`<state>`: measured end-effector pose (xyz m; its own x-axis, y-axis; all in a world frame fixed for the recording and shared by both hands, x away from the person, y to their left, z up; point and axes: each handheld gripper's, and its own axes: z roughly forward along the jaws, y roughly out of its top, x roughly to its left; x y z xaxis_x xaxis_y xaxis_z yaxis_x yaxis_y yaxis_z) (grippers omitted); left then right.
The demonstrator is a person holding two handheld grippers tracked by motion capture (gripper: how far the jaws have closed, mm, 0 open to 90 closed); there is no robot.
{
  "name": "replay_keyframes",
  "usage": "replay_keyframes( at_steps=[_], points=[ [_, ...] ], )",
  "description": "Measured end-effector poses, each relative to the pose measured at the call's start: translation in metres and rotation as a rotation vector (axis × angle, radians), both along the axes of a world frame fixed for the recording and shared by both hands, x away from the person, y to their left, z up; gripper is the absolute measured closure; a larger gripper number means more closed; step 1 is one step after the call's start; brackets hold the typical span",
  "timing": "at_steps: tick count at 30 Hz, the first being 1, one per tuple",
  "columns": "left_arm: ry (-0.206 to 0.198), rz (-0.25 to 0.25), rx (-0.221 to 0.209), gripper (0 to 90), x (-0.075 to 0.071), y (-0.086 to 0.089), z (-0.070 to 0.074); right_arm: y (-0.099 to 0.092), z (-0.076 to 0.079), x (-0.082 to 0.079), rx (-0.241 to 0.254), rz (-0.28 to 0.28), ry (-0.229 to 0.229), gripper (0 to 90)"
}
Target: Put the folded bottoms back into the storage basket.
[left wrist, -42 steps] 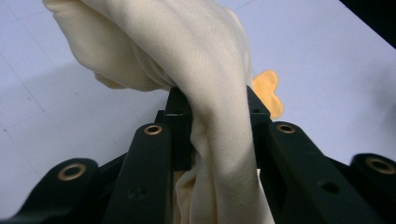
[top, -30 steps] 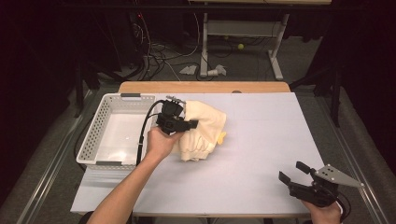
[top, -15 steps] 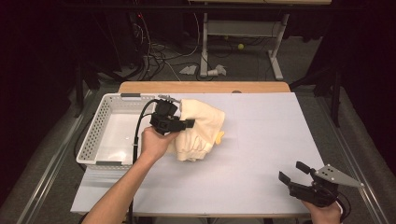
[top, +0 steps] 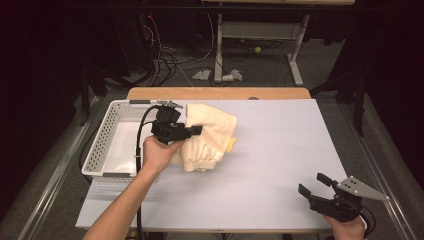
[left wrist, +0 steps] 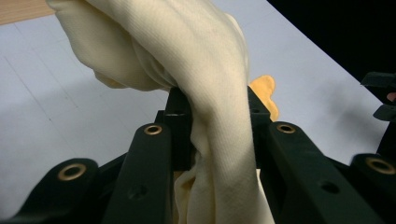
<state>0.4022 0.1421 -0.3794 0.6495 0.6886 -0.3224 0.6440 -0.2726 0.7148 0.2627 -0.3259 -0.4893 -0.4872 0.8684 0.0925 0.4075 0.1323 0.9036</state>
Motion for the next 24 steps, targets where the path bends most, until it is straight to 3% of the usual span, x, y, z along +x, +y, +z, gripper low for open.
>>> replay_keyframes(
  at_steps=[14,24],
  points=[
    [-0.009,0.016,-0.018,69.0,-0.004,0.012,0.006,0.000,0.000,0.000,0.002,-0.001,-0.001,20.2],
    [-0.022,0.049,-0.045,69.0,-0.009,0.030,0.013,0.000,0.000,0.000,0.001,-0.003,0.002,20.2]
  ],
)
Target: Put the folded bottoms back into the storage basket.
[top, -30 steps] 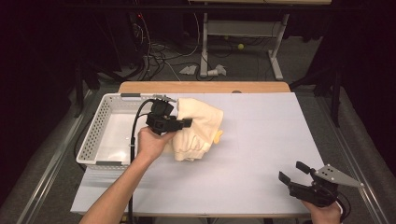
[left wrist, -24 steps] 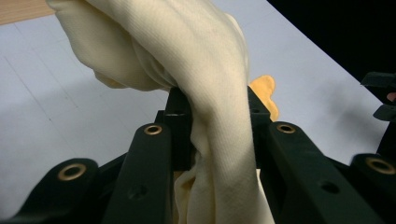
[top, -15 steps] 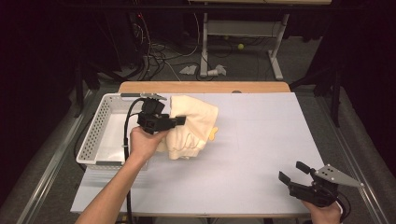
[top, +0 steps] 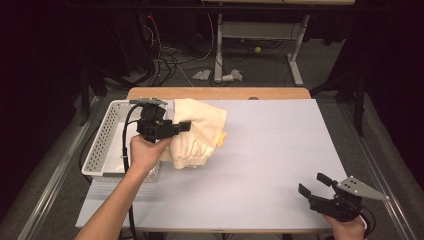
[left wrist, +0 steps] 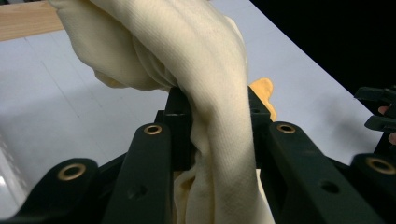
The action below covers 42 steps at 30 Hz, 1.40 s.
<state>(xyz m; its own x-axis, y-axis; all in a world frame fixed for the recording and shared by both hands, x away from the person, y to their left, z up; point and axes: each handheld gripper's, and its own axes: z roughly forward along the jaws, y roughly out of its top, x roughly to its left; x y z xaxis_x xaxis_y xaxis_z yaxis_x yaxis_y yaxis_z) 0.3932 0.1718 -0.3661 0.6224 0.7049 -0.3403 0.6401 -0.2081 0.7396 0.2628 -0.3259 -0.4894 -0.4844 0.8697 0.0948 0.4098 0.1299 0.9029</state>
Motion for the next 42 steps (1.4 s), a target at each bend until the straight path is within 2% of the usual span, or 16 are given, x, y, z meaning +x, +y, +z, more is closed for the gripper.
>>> replay_keyframes(
  at_steps=[14,42],
  points=[
    [-0.016,0.036,-0.030,69.0,-0.007,0.023,0.008,0.000,0.000,0.000,-0.002,-0.004,0.001,20.1],
    [-0.039,0.118,-0.059,69.0,-0.019,0.060,0.017,0.000,0.000,0.000,-0.004,-0.006,0.001,20.1]
  ],
)
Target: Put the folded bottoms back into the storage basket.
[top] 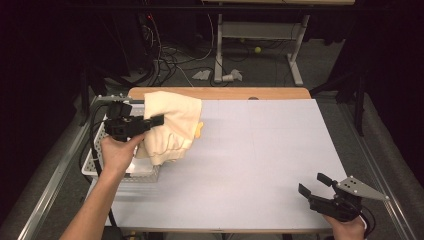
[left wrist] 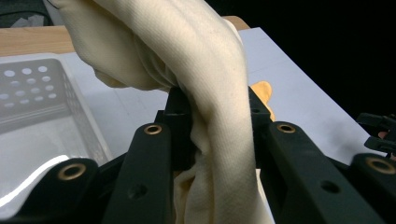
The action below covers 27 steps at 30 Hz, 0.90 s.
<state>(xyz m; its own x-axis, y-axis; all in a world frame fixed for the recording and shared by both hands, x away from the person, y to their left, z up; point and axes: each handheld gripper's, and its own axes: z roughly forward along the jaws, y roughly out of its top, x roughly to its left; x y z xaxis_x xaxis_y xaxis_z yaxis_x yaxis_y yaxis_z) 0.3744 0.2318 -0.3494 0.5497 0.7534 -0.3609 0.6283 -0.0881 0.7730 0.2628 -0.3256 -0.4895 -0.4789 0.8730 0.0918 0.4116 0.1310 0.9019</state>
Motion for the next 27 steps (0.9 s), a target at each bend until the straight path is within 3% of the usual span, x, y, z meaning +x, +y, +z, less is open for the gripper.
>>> replay_keyframes(
  at_steps=[27],
  points=[
    [-0.025,0.091,0.004,68.9,-0.012,0.029,-0.001,0.000,0.000,0.000,0.001,-0.004,0.000,20.1]
  ],
)
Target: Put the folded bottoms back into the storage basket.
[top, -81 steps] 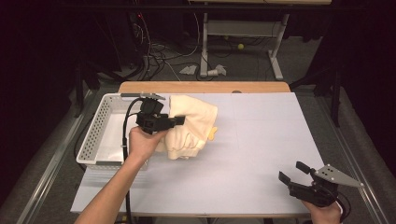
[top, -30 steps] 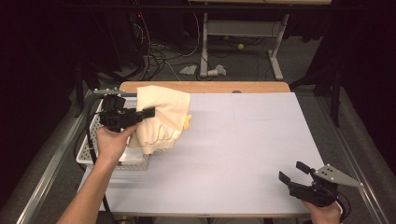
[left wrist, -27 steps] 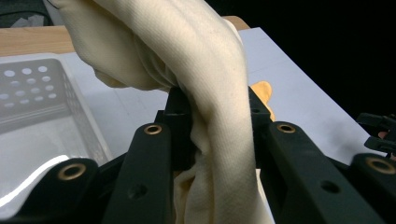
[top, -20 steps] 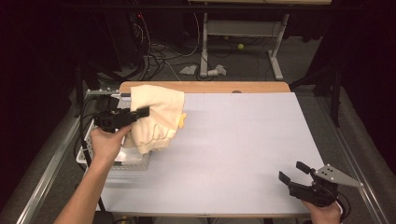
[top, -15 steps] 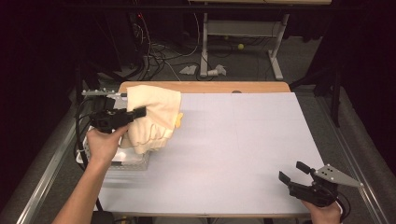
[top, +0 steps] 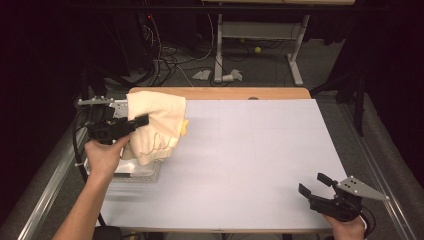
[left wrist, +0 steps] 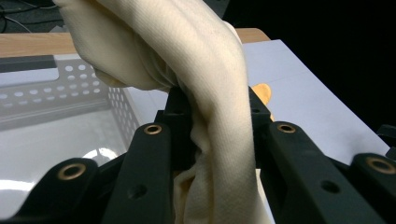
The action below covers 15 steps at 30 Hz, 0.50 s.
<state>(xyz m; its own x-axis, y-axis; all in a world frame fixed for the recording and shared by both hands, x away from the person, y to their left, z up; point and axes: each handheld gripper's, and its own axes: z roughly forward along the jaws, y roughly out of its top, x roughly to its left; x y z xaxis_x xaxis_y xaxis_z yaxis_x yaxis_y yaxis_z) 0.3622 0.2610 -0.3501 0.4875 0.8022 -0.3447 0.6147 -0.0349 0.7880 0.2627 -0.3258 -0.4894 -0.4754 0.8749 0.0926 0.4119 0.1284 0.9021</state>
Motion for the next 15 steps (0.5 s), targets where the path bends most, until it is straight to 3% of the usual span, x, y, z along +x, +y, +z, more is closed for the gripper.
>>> replay_keyframes(
  at_steps=[15],
  points=[
    [-0.002,0.031,0.008,68.9,-0.005,0.013,-0.001,0.000,0.000,0.000,0.000,-0.001,0.000,20.1]
  ],
)
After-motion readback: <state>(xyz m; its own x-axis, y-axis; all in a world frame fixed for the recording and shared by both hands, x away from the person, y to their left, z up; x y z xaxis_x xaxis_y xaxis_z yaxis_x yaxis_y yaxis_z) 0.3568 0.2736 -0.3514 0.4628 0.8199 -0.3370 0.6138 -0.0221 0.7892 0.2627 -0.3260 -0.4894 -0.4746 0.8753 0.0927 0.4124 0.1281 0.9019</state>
